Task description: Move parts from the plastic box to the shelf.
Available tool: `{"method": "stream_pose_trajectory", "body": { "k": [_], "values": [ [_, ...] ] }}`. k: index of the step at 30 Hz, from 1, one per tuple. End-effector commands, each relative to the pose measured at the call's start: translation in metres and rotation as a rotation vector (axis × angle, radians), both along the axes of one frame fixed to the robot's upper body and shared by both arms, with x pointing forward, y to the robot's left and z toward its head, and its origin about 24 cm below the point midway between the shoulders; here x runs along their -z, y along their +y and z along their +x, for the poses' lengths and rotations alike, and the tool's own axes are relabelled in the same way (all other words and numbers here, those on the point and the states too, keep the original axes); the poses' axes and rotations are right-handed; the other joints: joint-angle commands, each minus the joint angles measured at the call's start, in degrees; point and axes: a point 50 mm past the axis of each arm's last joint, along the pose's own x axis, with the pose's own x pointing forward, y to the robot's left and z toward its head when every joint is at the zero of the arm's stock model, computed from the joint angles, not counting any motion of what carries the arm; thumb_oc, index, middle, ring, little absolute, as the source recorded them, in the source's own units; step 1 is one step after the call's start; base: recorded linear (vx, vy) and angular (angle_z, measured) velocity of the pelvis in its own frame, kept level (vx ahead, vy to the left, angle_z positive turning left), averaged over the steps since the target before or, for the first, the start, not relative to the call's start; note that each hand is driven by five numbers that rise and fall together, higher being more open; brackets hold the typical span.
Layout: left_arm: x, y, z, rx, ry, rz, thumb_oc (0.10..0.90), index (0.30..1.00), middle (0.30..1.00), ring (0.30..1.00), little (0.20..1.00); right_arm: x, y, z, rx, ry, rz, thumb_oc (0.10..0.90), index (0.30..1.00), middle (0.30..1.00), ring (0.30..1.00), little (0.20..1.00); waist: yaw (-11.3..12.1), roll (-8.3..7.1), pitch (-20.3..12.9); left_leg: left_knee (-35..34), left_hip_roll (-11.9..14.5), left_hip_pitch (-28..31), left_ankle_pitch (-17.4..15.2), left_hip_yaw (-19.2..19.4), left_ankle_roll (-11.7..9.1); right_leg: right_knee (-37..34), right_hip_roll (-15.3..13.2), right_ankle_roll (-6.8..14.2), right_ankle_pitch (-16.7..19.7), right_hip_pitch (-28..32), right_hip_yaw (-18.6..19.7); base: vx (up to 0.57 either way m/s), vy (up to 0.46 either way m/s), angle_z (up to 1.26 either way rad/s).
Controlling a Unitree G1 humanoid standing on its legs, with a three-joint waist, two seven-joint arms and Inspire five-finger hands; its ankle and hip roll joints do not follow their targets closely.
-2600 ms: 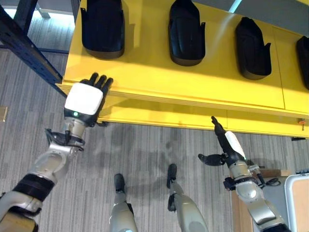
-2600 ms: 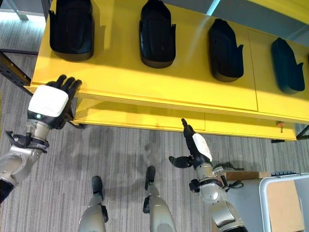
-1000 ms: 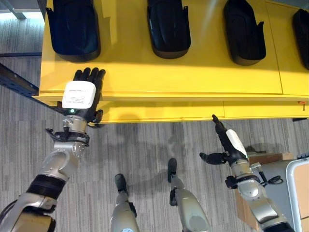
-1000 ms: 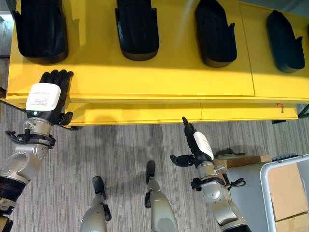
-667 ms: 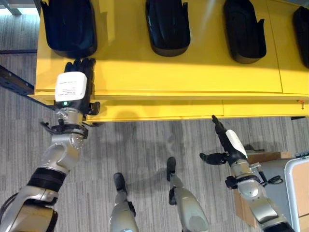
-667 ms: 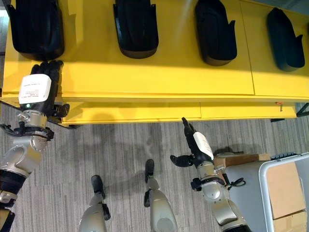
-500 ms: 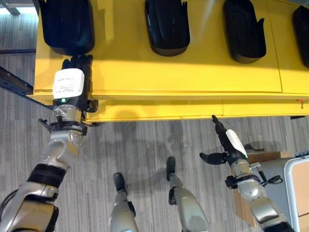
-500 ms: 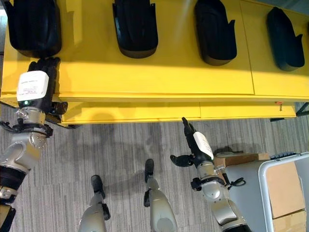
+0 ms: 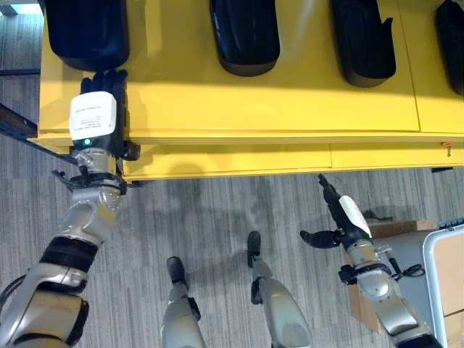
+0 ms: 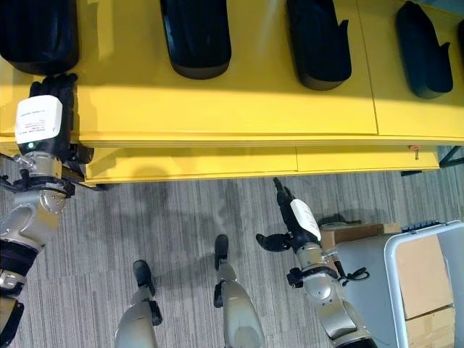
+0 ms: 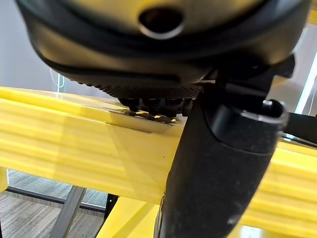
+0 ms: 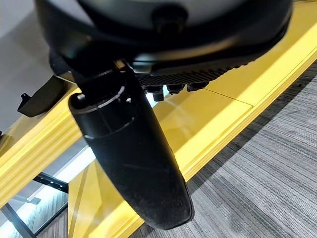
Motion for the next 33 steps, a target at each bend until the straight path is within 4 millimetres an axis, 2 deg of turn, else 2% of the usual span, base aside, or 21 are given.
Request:
{"method": "stream_pose_trajectory", "body": {
  "k": [1, 6, 11, 12, 13, 16, 17, 19, 21, 23, 26, 27, 28, 31, 33],
  "values": [
    [-0.040, 0.020, -0.001, -0.063, -0.096, 0.024, 0.900, 1.000, 1.000, 1.000, 1.000, -0.040, -0.005, 0.002, -0.027, -0.188, -0.013, 0.900, 1.000, 1.000, 1.000, 1.000, -0.5, -0.24, -1.5, 6.4, -0.7, -2.3, -6.1, -1.7, 4.2, 6.3, -4.7, 5.4, -10.2, 4.9, -0.5, 0.00, 0.000, 0.00],
    [-0.045, 0.013, -0.001, -0.033, -0.112, 0.046, 0.900, 1.000, 1.000, 1.000, 1.000, -0.041, -0.005, 0.003, -0.033, -0.188, -0.013, 0.900, 1.000, 1.000, 1.000, 1.000, -0.4, -0.12, -1.5, 6.3, -0.8, -2.2, -6.2, -1.9, 4.2, 6.4, -4.7, 5.4, -10.3, 5.0, -0.4, 0.00, 0.000, 0.00],
    [-0.046, -0.005, -0.006, 0.063, -0.147, 0.076, 0.900, 1.000, 1.000, 1.000, 1.000, -0.041, -0.005, 0.004, -0.028, -0.191, -0.003, 0.900, 1.000, 1.000, 1.000, 1.000, 0.2, 0.32, -1.7, 6.0, -0.8, -1.6, -6.2, -2.0, 4.2, 6.6, -4.7, 5.3, -10.7, 5.4, -0.6, 0.00, 0.000, 0.00],
    [-0.043, -0.008, -0.009, 0.080, -0.150, 0.069, 0.900, 1.000, 1.000, 1.000, 1.000, -0.042, -0.006, 0.004, -0.026, -0.192, 0.000, 0.900, 1.000, 1.000, 1.000, 1.000, 0.3, 0.39, -1.7, 5.9, -0.8, -1.4, -6.2, -2.0, 4.2, 6.7, -4.7, 5.3, -10.8, 5.5, -0.6, 0.00, 0.000, 0.00],
    [-0.023, -0.014, -0.020, 0.145, -0.139, -0.006, 0.900, 1.000, 1.000, 1.000, 1.000, -0.045, -0.008, 0.007, -0.005, -0.205, 0.023, 0.900, 1.000, 1.000, 1.000, 1.000, 1.2, 0.99, -2.0, 5.4, -0.9, -0.4, -6.3, -2.0, 4.2, 7.0, -4.7, 5.1, -11.3, 6.0, -0.7, 0.00, 0.000, 0.00],
    [-0.012, -0.015, -0.026, 0.165, -0.126, -0.049, 0.900, 1.000, 1.000, 1.000, 1.000, -0.046, -0.009, 0.007, -0.001, -0.211, 0.028, 0.900, 1.000, 1.000, 1.000, 1.000, 1.3, 1.24, -2.2, 5.2, -0.9, 0.0, -6.3, -2.1, 4.3, 7.0, -4.7, 5.0, -11.4, 6.3, -0.7, 0.01, -0.006, -0.10],
    [0.012, -0.018, -0.041, 0.210, -0.098, -0.164, 0.900, 1.000, 1.000, 1.000, 1.000, -0.046, -0.010, 0.007, 0.015, -0.212, 0.049, 0.900, 1.000, 1.000, 1.000, 1.000, 2.0, 1.77, -2.6, 4.7, -1.0, 0.9, -6.4, -2.2, 4.3, 7.1, -4.8, 4.8, -11.8, 6.8, -0.7, 0.02, -0.008, -0.10],
    [0.041, -0.025, -0.055, 0.271, -0.064, -0.384, 0.900, 1.000, 1.000, 1.000, 1.000, -0.047, -0.013, 0.007, 0.036, -0.216, 0.069, 0.900, 1.000, 1.000, 1.000, 1.000, 2.9, 2.23, -3.0, 4.2, -1.0, 1.8, -6.3, -2.4, 4.4, 7.2, -4.9, 4.5, -12.1, 7.4, -0.8, 0.02, -0.015, -0.06],
    [0.062, -0.030, -0.074, 0.322, -0.040, -0.575, 0.900, 1.000, 1.000, 1.000, 1.000, -0.047, -0.015, 0.004, 0.046, -0.215, 0.093, 0.900, 1.000, 1.000, 1.000, 1.000, 3.3, 2.76, -3.6, 3.7, -1.2, 2.9, -6.3, -2.6, 4.5, 7.4, -4.9, 4.3, -12.6, 8.1, -0.9, 0.03, -0.021, 0.02],
    [0.085, -0.036, -0.091, 0.402, 0.007, -0.861, 0.900, 1.000, 1.000, 1.000, 1.000, -0.048, -0.018, 0.001, 0.047, -0.214, 0.136, 0.900, 1.000, 1.000, 1.000, 1.000, 3.7, 3.20, -4.2, 3.0, -1.3, 4.4, -6.0, -2.8, 4.6, 7.5, -4.9, 4.2, -12.9, 9.3, -1.2, 0.03, -0.036, 0.06],
    [0.119, -0.042, -0.110, 0.448, 0.104, -1.185, 0.900, 1.000, 1.000, 1.000, 1.000, -0.042, -0.021, -0.004, 0.031, -0.169, 0.203, 0.900, 1.000, 1.000, 1.000, 1.000, 4.2, 3.94, -5.3, 1.6, -1.3, 7.2, -5.6, -2.9, 4.6, 7.3, -4.8, 4.0, -13.3, 11.6, -1.6, 0.05, -0.047, 0.04],
    [0.139, -0.045, -0.124, 0.446, 0.166, -1.367, 0.900, 1.000, 1.000, 1.000, 1.000, -0.036, -0.023, -0.010, 0.028, -0.131, 0.268, 0.900, 1.000, 1.000, 1.000, 1.000, 4.2, 4.64, -6.4, 0.4, -1.3, 9.2, -5.2, -2.9, 4.6, 7.0, -4.7, 4.1, -13.6, 13.4, -2.2, 0.05, -0.035, 0.06],
    [0.139, -0.045, -0.125, 0.447, 0.166, -1.368, 0.900, 1.000, 1.000, 1.000, 1.000, -0.036, -0.023, -0.010, 0.028, -0.130, 0.268, 0.900, 1.000, 1.000, 1.000, 1.000, 4.2, 4.62, -6.5, 0.2, -1.4, 9.1, -4.9, -2.9, 4.6, 6.9, -4.7, 4.1, -13.4, 13.3, -2.2, 0.04, -0.033, 0.05],
    [0.161, -0.050, -0.143, 0.432, 0.236, -1.548, 0.900, 1.000, 1.000, 1.000, 1.000, -0.026, -0.025, -0.021, 0.025, -0.077, 0.368, 0.900, 1.000, 1.000, 1.000, 1.000, 4.2, 5.93, -8.3, -1.8, -1.5, 11.8, -4.2, -3.0, 4.5, 6.4, -4.5, 4.3, -13.7, 15.4, -2.8, 0.01, -0.031, 0.07],
    [0.178, -0.054, -0.157, 0.404, 0.293, -1.653, 0.900, 1.000, 1.000, 1.000, 1.000, -0.018, -0.028, -0.032, 0.023, -0.026, 0.434, 0.900, 1.000, 1.000, 1.000, 1.000, 4.0, 7.09, -10.8, -4.2, -1.4, 13.9, -2.8, -2.7, 4.2, 5.6, -4.1, 4.5, -13.6, 16.9, -3.3, -0.03, -0.046, 0.12]
  ]
}}
